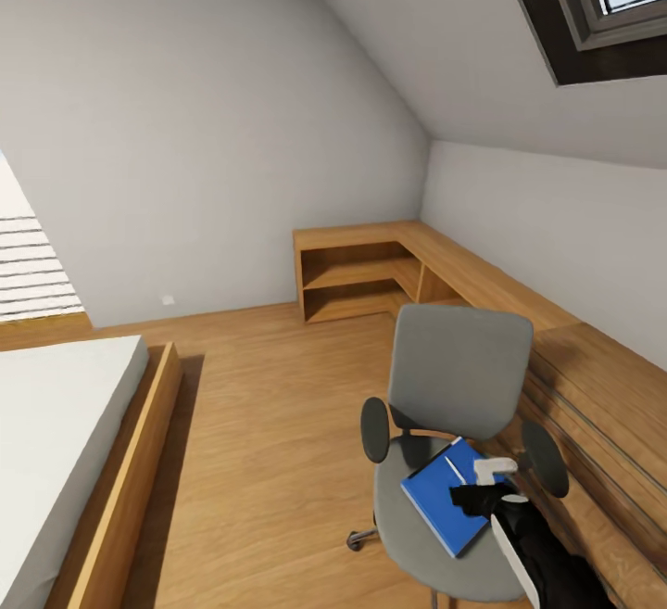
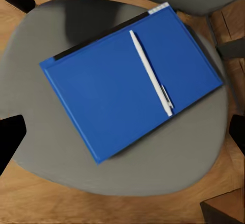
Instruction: In the bedroom, organize the workspace by keeping the computer under the desk, ensuring the monitor is on the desk, placing the keyboard on the desk next to the monitor, placing the mouse on the desk next to the keyboard, moving the folder from the swivel chair onto the desk next to the mouse, stacking the notebook on top of the folder with the pen on top of the notebook, and positioning the swivel chair next to the desk.
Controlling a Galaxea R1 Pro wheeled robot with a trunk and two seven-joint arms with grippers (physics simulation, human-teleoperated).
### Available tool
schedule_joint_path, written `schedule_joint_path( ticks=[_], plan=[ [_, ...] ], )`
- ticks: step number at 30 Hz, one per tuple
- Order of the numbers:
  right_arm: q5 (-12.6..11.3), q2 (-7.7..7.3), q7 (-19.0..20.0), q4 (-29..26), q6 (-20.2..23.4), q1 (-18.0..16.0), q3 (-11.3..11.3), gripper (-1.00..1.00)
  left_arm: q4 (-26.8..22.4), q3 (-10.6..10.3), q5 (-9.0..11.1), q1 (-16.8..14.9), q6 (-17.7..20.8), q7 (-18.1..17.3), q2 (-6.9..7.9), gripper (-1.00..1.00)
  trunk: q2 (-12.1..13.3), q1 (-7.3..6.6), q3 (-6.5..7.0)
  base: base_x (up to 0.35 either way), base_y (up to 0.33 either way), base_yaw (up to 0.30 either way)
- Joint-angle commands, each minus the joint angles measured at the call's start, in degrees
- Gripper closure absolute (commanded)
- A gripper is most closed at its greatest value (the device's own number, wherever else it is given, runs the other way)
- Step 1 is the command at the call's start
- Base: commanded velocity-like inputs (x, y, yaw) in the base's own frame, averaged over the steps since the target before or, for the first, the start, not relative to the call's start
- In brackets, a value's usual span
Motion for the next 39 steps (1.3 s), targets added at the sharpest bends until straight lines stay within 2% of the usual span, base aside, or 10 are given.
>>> schedule_joint_path(
  ticks=[1,5,8,9,10,14,16,21,28,39],
  plan=[
    [0.24,-0.08,-0.08,1.52,-0.34,-0.31,0.28,-1.0,-1.17,-0.41,0.62,-0.04,-0.23,0.51,0.14,-1.0,-0.09,0.02,-0.1,0.007,0.0,0.0],
    [1.73,-0.23,0.64,9.75,-5.31,-3.5,0.53,-1.0,-9.99,-0.35,0.7,-0.01,1.31,0.7,0.33,-1.0,-0.09,0.02,-0.1,0.003,0.0,0.0],
    [2.22,-1.61,3.04,17.39,-9.79,-6.68,0.54,-1.0,-17.62,-0.34,0.7,0.0,8.02,0.82,0.21,-1.0,-0.09,0.02,-0.1,0.0,0.0,0.0],
    [2.26,-2.12,4.17,19.56,-11.22,-7.55,0.54,-1.0,-20.99,-0.26,0.78,0.0,11.34,0.84,0.23,-1.0,-0.09,0.02,-0.1,0.0,0.0,0.0],
    [2.34,-2.6,5.54,22.02,-13.67,-8.48,0.53,-1.0,-26.42,-0.14,0.93,0.0,16.86,0.88,0.2,-1.0,-0.09,0.02,-0.1,0.0,0.0,0.0],
    [2.4,-3.03,6.64,23.98,-17.03,-9.16,0.53,-1.0,-34.72,-0.05,1.22,0.0,24.27,0.92,0.1,-1.0,-0.09,0.02,-0.1,0.0,0.0,0.0],
    [2.41,-3.17,6.88,24.33,-17.78,-9.28,0.53,-1.0,-37.21,-0.06,1.64,0.0,25.88,0.92,0.06,-1.0,-0.09,0.02,-0.1,0.0,0.0,0.0],
    [2.37,-4.0,7.22,24.85,-19.23,-9.44,0.5,-1.0,-41.46,-0.18,4.41,0.0,28.0,0.89,0.01,-1.0,-0.09,0.02,-0.1,0.0,0.0,0.0],
    [2.35,-4.44,7.32,25.09,-21.74,-9.48,0.46,-1.0,-41.42,-0.31,6.88,0.0,28.38,0.82,-0.02,-1.0,-0.09,0.02,-0.1,0.0,0.0,0.0],
    [2.34,-5.09,7.34,27.05,-22.98,-9.53,0.44,-1.0,-41.01,-0.25,7.03,0.0,28.4,0.87,0.38,-1.0,-0.09,0.02,-0.1,0.139,-0.04,0.0]
  ],
)
